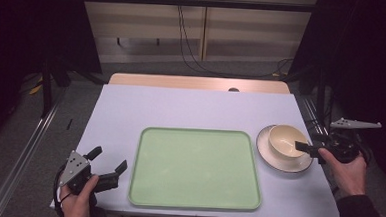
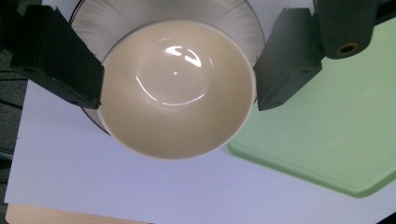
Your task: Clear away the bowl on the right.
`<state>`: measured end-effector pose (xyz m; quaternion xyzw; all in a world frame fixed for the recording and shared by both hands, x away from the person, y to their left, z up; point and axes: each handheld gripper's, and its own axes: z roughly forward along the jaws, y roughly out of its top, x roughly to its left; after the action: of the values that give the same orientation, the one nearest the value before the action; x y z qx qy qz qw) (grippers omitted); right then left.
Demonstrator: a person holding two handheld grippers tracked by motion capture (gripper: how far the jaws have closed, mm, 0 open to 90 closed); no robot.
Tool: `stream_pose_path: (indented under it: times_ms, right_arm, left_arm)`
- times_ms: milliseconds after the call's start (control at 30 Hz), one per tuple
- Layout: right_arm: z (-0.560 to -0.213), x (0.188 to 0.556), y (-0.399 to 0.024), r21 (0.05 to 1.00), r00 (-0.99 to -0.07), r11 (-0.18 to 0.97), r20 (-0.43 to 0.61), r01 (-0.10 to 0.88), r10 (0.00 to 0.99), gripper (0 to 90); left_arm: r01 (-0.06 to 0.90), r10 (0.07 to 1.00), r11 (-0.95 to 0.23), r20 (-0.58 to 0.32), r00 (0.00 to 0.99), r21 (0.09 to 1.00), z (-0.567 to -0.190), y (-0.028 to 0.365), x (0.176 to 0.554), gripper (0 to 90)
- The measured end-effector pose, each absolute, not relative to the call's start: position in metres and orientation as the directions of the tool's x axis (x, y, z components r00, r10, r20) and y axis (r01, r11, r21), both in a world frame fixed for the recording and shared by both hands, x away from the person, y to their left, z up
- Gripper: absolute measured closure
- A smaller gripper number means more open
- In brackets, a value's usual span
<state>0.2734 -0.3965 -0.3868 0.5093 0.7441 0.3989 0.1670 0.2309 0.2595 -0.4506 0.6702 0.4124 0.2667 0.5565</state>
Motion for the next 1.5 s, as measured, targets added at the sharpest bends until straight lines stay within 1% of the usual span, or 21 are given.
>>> stream_pose_path:
  times_ms: [33, 67, 100, 167, 200, 267, 333, 367, 400, 433, 500, 600, 733, 800, 867, 900, 1000, 1133, 1267, 1367, 1500]
  right_arm:
    - [-0.386, 0.278, -0.395, 0.762, -0.427, 0.175, 0.145, 0.624, 0.893, 19.8]
    - [-0.386, 0.278, -0.395, 0.762, -0.427, 0.175, 0.145, 0.624, 0.893, 19.8]
    - [-0.386, 0.280, -0.395, 0.759, -0.430, 0.181, 0.142, 0.625, 0.891, 22.0]
    - [-0.386, 0.285, -0.393, 0.752, -0.427, 0.203, 0.114, 0.627, 0.897, 21.0]
    - [-0.386, 0.287, -0.393, 0.748, -0.426, 0.211, 0.105, 0.630, 0.899, 24.5]
    - [-0.388, 0.293, -0.394, 0.753, -0.419, 0.196, 0.115, 0.628, 0.901, 24.8]
    - [-0.390, 0.299, -0.396, 0.744, -0.403, 0.208, 0.089, 0.635, 0.911, 26.7]
    - [-0.393, 0.304, -0.398, 0.729, -0.388, 0.198, 0.100, 0.655, 0.916, 31.2]
    - [-0.393, 0.304, -0.398, 0.729, -0.388, 0.198, 0.100, 0.655, 0.916, 31.2]
    - [-0.396, 0.307, -0.400, 0.721, -0.380, 0.193, 0.104, 0.665, 0.919, 34.4]
    - [-0.403, 0.314, -0.405, 0.696, -0.340, 0.170, 0.112, 0.698, 0.934, 32.2]
    - [-0.407, 0.318, -0.406, 0.674, -0.320, 0.155, 0.128, 0.722, 0.939, 34.1]
    - [-0.421, 0.323, -0.402, 0.633, -0.294, 0.192, 0.060, 0.750, 0.954, 34.5]
    - [-0.423, 0.324, -0.402, 0.629, -0.289, 0.190, 0.057, 0.754, 0.956, 34.9]
    - [-0.425, 0.325, -0.402, 0.634, -0.292, 0.186, 0.065, 0.751, 0.954, 42.8]
    - [-0.425, 0.325, -0.401, 0.630, -0.300, 0.186, 0.078, 0.754, 0.951, 48.5]
    - [-0.427, 0.325, -0.400, 0.619, -0.293, 0.188, 0.071, 0.763, 0.954, 49.1]
    - [-0.432, 0.328, -0.403, 0.615, -0.268, 0.158, 0.091, 0.772, 0.959, 52.5]
    - [-0.438, 0.330, -0.404, 0.594, -0.279, 0.151, 0.129, 0.790, 0.952, 55.4]
    - [-0.439, 0.333, -0.406, 0.589, -0.276, 0.129, 0.168, 0.798, 0.946, 65.1]
    - [-0.440, 0.336, -0.407, 0.563, -0.271, 0.125, 0.182, 0.817, 0.945, 70.0]
  left_arm:
    - [0.255, 0.849, -0.040, -0.102, 0.519, 0.966, -0.451, 0.259, 0.231, 1.7]
    - [0.255, 0.849, -0.040, -0.102, 0.519, 0.966, -0.451, 0.259, 0.231, 1.7]
    - [0.255, 0.847, -0.041, -0.102, 0.521, 0.966, -0.451, 0.259, 0.231, 1.7]
    - [0.255, 0.849, -0.039, -0.102, 0.518, 0.966, -0.451, 0.259, 0.231, 1.7]
    - [0.257, 0.846, -0.047, -0.099, 0.524, 0.965, -0.451, 0.260, 0.232, 1.7]
    - [0.261, 0.846, -0.048, -0.100, 0.524, 0.964, -0.451, 0.259, 0.232, 1.7]
    - [0.263, 0.848, -0.051, -0.097, 0.521, 0.963, -0.451, 0.259, 0.232, 1.8]
    - [0.260, 0.843, -0.050, -0.099, 0.529, 0.964, -0.451, 0.260, 0.232, 1.8]
    - [0.260, 0.843, -0.050, -0.099, 0.529, 0.964, -0.451, 0.260, 0.232, 1.8]
    - [0.258, 0.846, -0.046, -0.100, 0.523, 0.965, -0.451, 0.259, 0.232, 1.8]
    - [0.262, 0.845, -0.052, -0.097, 0.525, 0.964, -0.451, 0.259, 0.232, 1.8]
    - [0.260, 0.842, -0.049, -0.100, 0.530, 0.964, -0.451, 0.260, 0.232, 1.8]
    - [0.262, 0.847, -0.050, -0.098, 0.523, 0.964, -0.451, 0.259, 0.232, 1.8]
    - [0.263, 0.847, -0.052, -0.098, 0.523, 0.963, -0.451, 0.259, 0.232, 1.9]
    - [0.262, 0.846, -0.047, -0.101, 0.523, 0.964, -0.451, 0.259, 0.232, 1.9]
    - [0.261, 0.845, -0.049, -0.099, 0.525, 0.964, -0.451, 0.259, 0.232, 1.9]
    - [0.261, 0.843, -0.049, -0.101, 0.528, 0.964, -0.451, 0.258, 0.232, 1.9]
    - [0.261, 0.842, -0.049, -0.101, 0.529, 0.964, -0.451, 0.259, 0.232, 1.9]
    - [0.262, 0.842, -0.050, -0.101, 0.530, 0.964, -0.451, 0.258, 0.232, 1.9]
    - [0.262, 0.837, -0.050, -0.103, 0.538, 0.964, -0.451, 0.258, 0.232, 1.9]
    - [0.263, 0.843, -0.052, -0.099, 0.529, 0.964, -0.451, 0.258, 0.232, 1.8]
